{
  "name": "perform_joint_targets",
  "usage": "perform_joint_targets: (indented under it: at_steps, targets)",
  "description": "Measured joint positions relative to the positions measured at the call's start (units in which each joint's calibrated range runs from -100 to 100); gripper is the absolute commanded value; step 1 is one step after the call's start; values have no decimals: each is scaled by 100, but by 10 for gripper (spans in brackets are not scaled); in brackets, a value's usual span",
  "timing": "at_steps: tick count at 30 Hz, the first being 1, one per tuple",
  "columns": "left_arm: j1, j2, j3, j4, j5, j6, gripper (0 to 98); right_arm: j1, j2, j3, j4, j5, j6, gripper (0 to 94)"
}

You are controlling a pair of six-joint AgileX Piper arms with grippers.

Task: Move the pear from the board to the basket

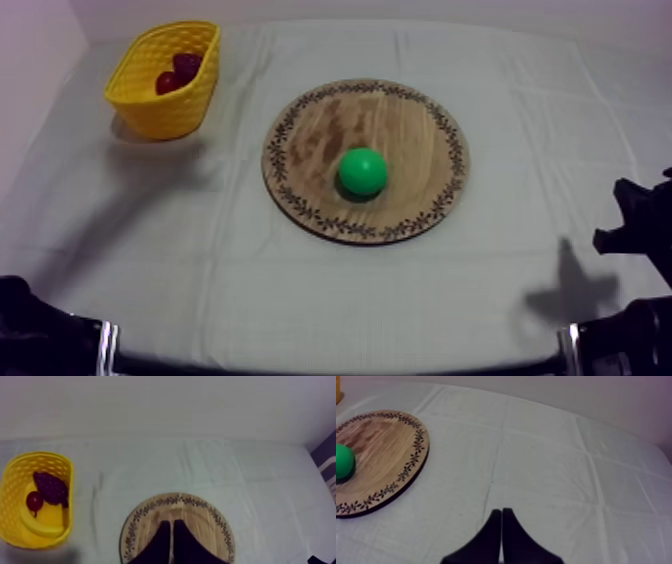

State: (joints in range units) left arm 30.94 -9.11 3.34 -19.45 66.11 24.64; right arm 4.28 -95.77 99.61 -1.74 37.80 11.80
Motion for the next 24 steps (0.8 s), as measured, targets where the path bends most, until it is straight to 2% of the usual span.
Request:
perform_joint_targets:
  at_steps: [8, 22, 24]
  targets:
    - [309, 1377, -582, 24, 211, 195, 0, 0, 0, 0, 0, 0, 0, 5]
    - [758, 3064, -916, 304, 593, 250, 1, 0, 0, 0, 0, -5, 0, 5]
    - [770, 3218, -981, 355, 584, 221, 29, 0, 0, 0, 0, -5, 0, 5]
